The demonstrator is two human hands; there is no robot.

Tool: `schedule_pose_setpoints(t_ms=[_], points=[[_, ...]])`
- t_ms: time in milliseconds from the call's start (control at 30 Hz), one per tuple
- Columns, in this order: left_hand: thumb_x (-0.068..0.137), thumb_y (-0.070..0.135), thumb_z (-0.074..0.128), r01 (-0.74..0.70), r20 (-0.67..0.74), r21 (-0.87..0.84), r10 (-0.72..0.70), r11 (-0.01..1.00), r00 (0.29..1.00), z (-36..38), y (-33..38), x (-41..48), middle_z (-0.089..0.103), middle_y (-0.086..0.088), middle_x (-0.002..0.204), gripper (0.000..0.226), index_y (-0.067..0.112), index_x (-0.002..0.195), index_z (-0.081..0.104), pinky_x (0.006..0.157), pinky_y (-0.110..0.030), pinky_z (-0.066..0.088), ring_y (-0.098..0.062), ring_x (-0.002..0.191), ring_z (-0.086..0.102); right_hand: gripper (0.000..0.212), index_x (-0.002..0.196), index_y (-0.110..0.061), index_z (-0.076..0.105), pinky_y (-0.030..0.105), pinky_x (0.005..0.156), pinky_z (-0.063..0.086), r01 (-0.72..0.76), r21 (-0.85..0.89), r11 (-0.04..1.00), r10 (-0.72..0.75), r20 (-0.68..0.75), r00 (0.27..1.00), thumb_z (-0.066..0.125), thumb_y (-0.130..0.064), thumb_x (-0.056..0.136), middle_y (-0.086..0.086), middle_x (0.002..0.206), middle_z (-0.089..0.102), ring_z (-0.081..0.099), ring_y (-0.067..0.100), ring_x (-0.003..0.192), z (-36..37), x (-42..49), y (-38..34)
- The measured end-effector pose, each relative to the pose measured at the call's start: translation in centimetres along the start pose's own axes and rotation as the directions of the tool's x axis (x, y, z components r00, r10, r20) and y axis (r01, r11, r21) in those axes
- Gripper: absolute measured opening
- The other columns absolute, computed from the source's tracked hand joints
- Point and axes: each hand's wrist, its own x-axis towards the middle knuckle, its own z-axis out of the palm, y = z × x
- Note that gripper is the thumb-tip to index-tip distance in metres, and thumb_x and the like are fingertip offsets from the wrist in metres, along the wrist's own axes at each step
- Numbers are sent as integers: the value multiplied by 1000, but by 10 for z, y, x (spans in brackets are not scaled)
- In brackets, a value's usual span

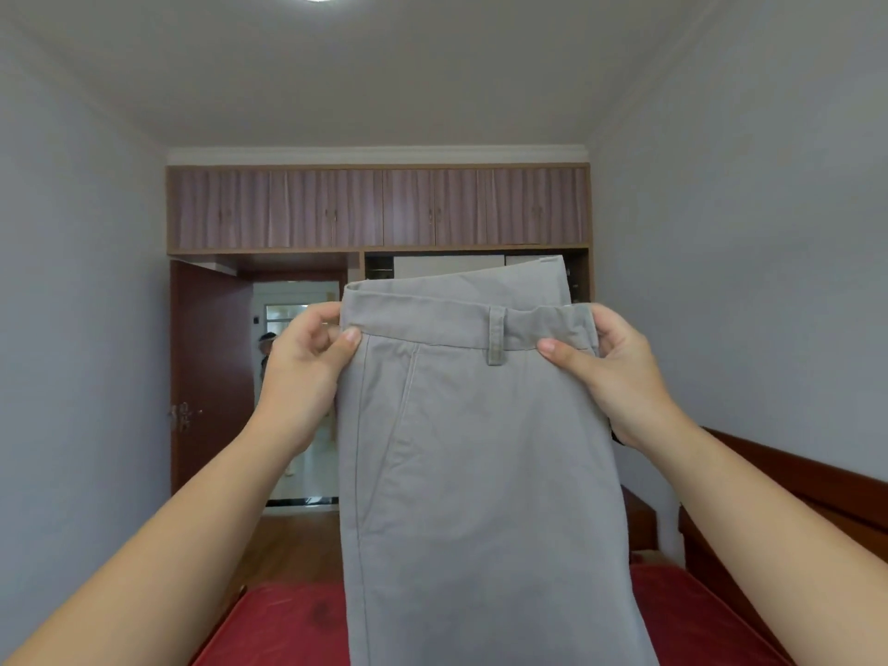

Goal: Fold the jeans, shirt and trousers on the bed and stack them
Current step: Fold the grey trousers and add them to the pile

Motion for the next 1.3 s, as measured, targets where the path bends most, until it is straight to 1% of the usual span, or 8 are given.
schedule_pose_setpoints(t_ms=[167, 233, 300, 467, 700, 867, 1033, 1300], points=[[93, 6, 48, -29, 45, -2, 29, 1000, 999, -22, 35, -27, 64, -3, 78, 21, 25, 93, 55, 43, -12, 41, 3, 52, 57, 22, 86, -22, 62, 22, 70, 54, 41, -1, 999, -41, -9, 999, 69, -2, 77, -11, 78, 69, 65, 5, 76, 10, -34, -43], [93, 6, 49, -23, 59, -23, 24, 999, 998, -36, 47, -45, 65, -4, 81, 21, 25, 95, 56, 47, -14, 43, 0, 58, 60, 22, 86, -20, 61, 17, 66, 52, 38, 13, 999, -38, -1, 999, 67, 0, 78, -13, 75, 69, 64, 2, 73, 16, -54, -61], [92, 7, 50, -4, 66, -32, 6, 999, 998, -52, 59, -62, 68, 0, 80, 20, 25, 96, 57, 53, -18, 47, -6, 68, 63, 22, 87, -19, 62, 17, 64, 52, 30, 24, 999, -30, -1, 1000, 68, 0, 77, -13, 76, 70, 65, 3, 74, 23, -75, -78], [91, 4, 50, -5, 32, -105, 8, 994, 999, -79, 98, -88, 71, 11, 71, 21, 23, 94, 59, 57, -17, 51, -2, 67, 65, 22, 86, -20, 63, 21, 65, 54, 9, 79, 997, -10, 9, 1000, 68, -1, 76, -8, 78, 71, 67, 7, 75, 39, -111, -121], [90, 5, 54, -3, -39, -235, -6, 972, 999, -84, 128, -87, 70, 10, 69, 16, 19, 93, 60, 67, -25, 54, -5, 67, 65, 21, 89, -17, 62, 22, 62, 54, -13, 124, 992, 15, -11, 1000, 67, -2, 76, -5, 81, 72, 68, 10, 74, 48, -121, -153], [89, 7, 56, 92, -6, -187, -95, 978, 995, -81, 72, -101, 71, 8, 70, 16, 21, 94, 62, 62, -22, 54, -5, 68, 66, 21, 92, -16, 63, 23, 64, 55, -140, 101, 985, 141, 2, 990, 67, -3, 76, -2, 84, 72, 69, 12, 77, 49, -131, -98], [87, 2, 56, 272, 15, -196, -274, 942, 962, -71, -42, -134, 68, 6, 65, 16, 16, 94, 61, 60, -18, 54, -4, 62, 64, 21, 92, -14, 62, 22, 63, 55, -324, 111, 940, 324, 16, 946, 66, 1, 77, -2, 82, 72, 69, 11, 76, 50, -152, 17], [88, 6, 57, 514, -23, 149, -516, 845, 856, -42, -231, -191, 59, -1, 66, 15, 21, 90, 59, 50, -20, 41, 0, 53, 52, 25, 82, -15, 58, 31, 65, 54, -560, 89, 824, 562, 2, 827, 68, 6, 74, 2, 76, 69, 64, 16, 72, 43, -185, 220]])
